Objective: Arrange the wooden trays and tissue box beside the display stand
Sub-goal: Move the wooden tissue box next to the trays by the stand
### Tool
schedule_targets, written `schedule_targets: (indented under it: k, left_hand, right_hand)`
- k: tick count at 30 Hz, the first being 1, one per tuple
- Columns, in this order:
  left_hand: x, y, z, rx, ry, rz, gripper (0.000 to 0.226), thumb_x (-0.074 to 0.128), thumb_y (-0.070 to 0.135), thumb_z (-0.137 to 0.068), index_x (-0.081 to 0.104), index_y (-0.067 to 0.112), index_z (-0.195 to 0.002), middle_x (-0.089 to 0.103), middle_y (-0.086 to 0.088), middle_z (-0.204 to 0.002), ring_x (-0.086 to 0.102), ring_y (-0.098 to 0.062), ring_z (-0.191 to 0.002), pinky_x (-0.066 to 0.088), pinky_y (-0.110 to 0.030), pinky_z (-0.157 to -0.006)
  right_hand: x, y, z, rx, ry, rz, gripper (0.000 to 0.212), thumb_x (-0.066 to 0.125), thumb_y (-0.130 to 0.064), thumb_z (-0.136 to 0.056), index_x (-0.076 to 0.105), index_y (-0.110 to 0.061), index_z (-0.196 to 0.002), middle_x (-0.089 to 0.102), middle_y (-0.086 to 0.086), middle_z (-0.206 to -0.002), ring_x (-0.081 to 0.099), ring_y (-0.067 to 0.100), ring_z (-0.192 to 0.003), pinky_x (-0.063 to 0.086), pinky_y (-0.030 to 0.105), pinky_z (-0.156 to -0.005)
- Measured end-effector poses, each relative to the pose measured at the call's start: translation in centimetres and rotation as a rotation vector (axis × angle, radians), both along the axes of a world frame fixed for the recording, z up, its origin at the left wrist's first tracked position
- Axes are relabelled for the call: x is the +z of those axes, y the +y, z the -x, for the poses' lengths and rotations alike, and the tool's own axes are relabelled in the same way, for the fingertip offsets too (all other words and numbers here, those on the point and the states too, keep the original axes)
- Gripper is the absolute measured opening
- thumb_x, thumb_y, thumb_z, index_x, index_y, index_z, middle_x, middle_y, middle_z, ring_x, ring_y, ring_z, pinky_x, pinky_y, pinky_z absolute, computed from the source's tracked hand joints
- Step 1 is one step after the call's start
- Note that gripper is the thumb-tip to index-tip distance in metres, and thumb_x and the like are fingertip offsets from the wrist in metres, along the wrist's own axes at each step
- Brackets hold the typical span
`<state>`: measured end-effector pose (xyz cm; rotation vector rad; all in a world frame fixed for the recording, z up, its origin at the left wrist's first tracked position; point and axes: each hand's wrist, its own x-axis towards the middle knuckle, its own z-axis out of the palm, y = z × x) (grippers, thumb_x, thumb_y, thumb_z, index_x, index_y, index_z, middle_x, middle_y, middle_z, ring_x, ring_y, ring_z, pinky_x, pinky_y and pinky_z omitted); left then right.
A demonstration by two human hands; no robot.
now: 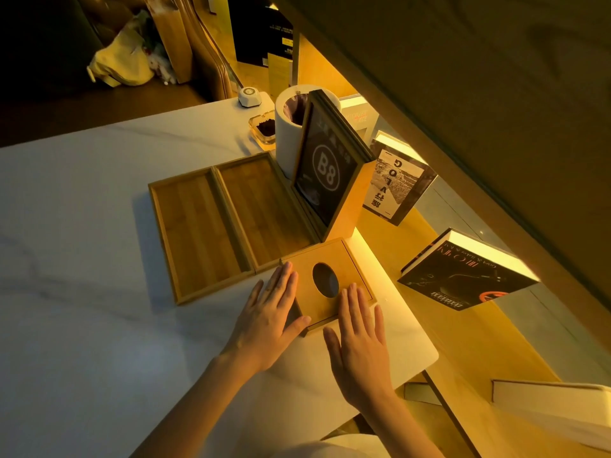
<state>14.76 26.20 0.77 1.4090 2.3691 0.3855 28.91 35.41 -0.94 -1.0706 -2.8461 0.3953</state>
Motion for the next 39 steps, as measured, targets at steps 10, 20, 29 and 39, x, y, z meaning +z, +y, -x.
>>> schedule_targets:
  k: [10,20,29,39]
  left_hand:
    - [0.1,3.3,-0.4,-0.017,0.007,0.003,0.072,0.001,0.067,-0.073,-0.027,0.027,-0.126,-0.028,0.004,-0.142,-0.019,-0.014,-0.135,-0.004,-0.031,-0.109]
    - [0.1,6.2,-0.9,0.004,0.006,0.0,0.071,0.024,0.056,-0.086,-0.026,0.024,-0.126,-0.028,0.004,-0.141,-0.021,-0.013,-0.132,-0.005,-0.031,-0.108]
    - [-0.4,8.2,-1.2,0.031,0.036,0.016,0.076,0.009,0.063,-0.076,-0.023,0.022,-0.131,-0.025,0.002,-0.142,-0.017,-0.016,-0.134,-0.001,-0.035,-0.11]
    - [-0.3,8.4,-1.1,0.045,-0.008,0.027,0.076,0.022,0.06,-0.084,-0.015,0.02,-0.138,-0.025,0.002,-0.142,-0.01,-0.02,-0.14,0.0,-0.036,-0.112]
  right_hand:
    - [-0.1,3.0,-0.4,-0.01,0.068,0.046,0.059,0.005,-0.054,-0.092,0.002,-0.021,-0.141,0.007,0.002,-0.151,0.002,0.026,-0.14,-0.01,0.033,-0.116]
    - [0.4,6.0,-0.3,0.002,0.079,0.073,0.063,0.002,-0.056,-0.089,0.004,-0.018,-0.14,0.004,0.001,-0.149,0.001,0.025,-0.14,0.003,0.042,-0.111]
    - [0.6,8.1,-0.1,0.021,0.07,0.053,0.065,0.001,-0.057,-0.089,0.006,-0.015,-0.139,0.006,0.002,-0.148,0.003,0.025,-0.139,0.007,0.041,-0.111]
    - [0.7,8.5,-0.4,0.049,0.071,0.058,0.066,0.001,-0.057,-0.089,0.007,-0.016,-0.14,0.006,0.002,-0.149,0.001,0.025,-0.139,0.005,0.041,-0.111]
